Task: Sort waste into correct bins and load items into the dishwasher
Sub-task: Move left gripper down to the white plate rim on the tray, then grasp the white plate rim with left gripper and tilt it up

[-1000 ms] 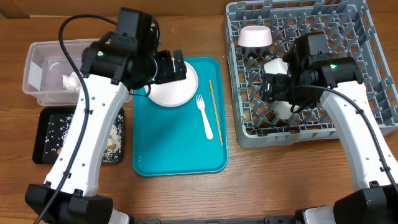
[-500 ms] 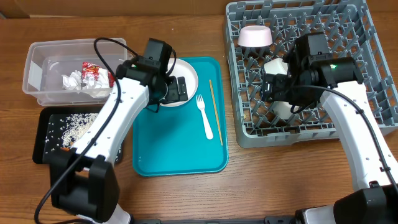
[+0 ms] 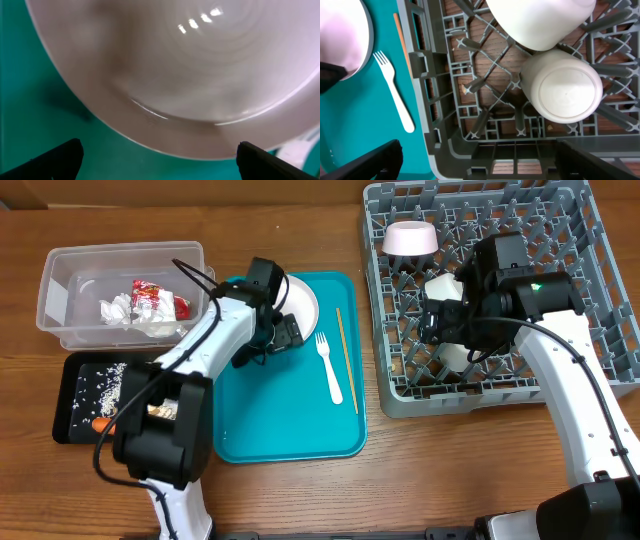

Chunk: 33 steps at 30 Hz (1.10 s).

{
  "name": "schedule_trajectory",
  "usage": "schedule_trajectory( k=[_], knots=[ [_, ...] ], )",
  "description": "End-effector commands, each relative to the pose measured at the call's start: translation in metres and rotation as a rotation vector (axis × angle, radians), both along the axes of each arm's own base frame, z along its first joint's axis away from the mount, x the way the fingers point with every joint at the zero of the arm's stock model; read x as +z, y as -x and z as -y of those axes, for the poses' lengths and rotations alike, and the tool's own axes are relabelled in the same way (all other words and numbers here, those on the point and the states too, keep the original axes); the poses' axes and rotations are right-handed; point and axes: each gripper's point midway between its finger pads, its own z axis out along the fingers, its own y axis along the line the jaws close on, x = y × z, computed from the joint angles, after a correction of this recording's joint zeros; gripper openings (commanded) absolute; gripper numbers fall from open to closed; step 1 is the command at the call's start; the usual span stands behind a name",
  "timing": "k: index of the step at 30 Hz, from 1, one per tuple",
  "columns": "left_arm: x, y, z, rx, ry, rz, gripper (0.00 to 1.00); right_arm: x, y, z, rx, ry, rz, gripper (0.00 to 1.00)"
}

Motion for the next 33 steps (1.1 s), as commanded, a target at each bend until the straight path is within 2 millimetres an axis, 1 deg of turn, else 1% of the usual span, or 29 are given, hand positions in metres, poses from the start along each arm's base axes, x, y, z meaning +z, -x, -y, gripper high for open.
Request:
schedule_trajectory(
  k=[1, 5, 12, 13, 15, 16, 17, 18, 22, 25, 26, 28, 32, 33],
  knots=[
    [-0.013, 0.001, -0.005, 0.041, -0.019, -0.022, 1.00, 0.005, 0.000, 0.000, -0.001, -0.010, 0.013, 1.00],
    [-0.015, -0.002, -0.004, 0.042, -0.016, -0.015, 1.00, 0.005, 0.000, 0.000, -0.001, -0.010, 0.013, 1.00],
    [-0.014, -0.005, -0.004, 0.105, -0.004, -0.003, 1.00, 0.005, 0.001, 0.000, -0.001, -0.010, 0.012, 1.00],
    [-0.014, -0.006, -0.005, 0.111, -0.002, -0.001, 0.98, 0.005, 0.001, 0.000, -0.001, -0.010, 0.012, 1.00],
    [-0.014, -0.008, -0.005, 0.118, 0.001, 0.004, 0.83, 0.005, 0.001, 0.000, -0.001, -0.010, 0.012, 1.00],
    [-0.014, -0.009, -0.005, 0.118, 0.002, 0.008, 0.79, 0.005, 0.001, 0.000, -0.001, -0.010, 0.012, 1.00],
    [-0.014, -0.009, -0.005, 0.118, 0.002, 0.009, 0.72, 0.005, 0.001, 0.000, -0.001, -0.010, 0.012, 1.00],
    [-0.014, -0.009, -0.005, 0.118, 0.003, 0.010, 0.70, 0.005, 0.001, 0.000, -0.001, -0.010, 0.012, 1.00],
    [-0.014, -0.009, -0.005, 0.118, 0.003, 0.009, 0.68, 0.005, 0.001, 0.000, -0.001, -0.010, 0.012, 1.00],
    [-0.014, -0.009, -0.005, 0.117, 0.002, 0.010, 0.56, 0.005, 0.001, 0.000, -0.002, -0.010, 0.012, 1.00],
    [-0.014, -0.009, -0.004, 0.115, 0.003, 0.009, 0.47, 0.005, 0.001, 0.000, -0.001, -0.010, 0.012, 1.00],
    [-0.014, -0.009, -0.004, 0.115, 0.003, 0.009, 0.37, 0.005, 0.001, 0.000, -0.001, -0.010, 0.012, 1.00],
    [-0.014, -0.007, -0.004, 0.113, -0.001, 0.001, 0.27, 0.004, 0.001, 0.000, -0.001, -0.010, 0.011, 1.00],
    [-0.014, -0.006, -0.004, 0.113, -0.002, -0.002, 0.27, 0.004, 0.001, 0.000, -0.001, -0.010, 0.011, 1.00]
  ],
)
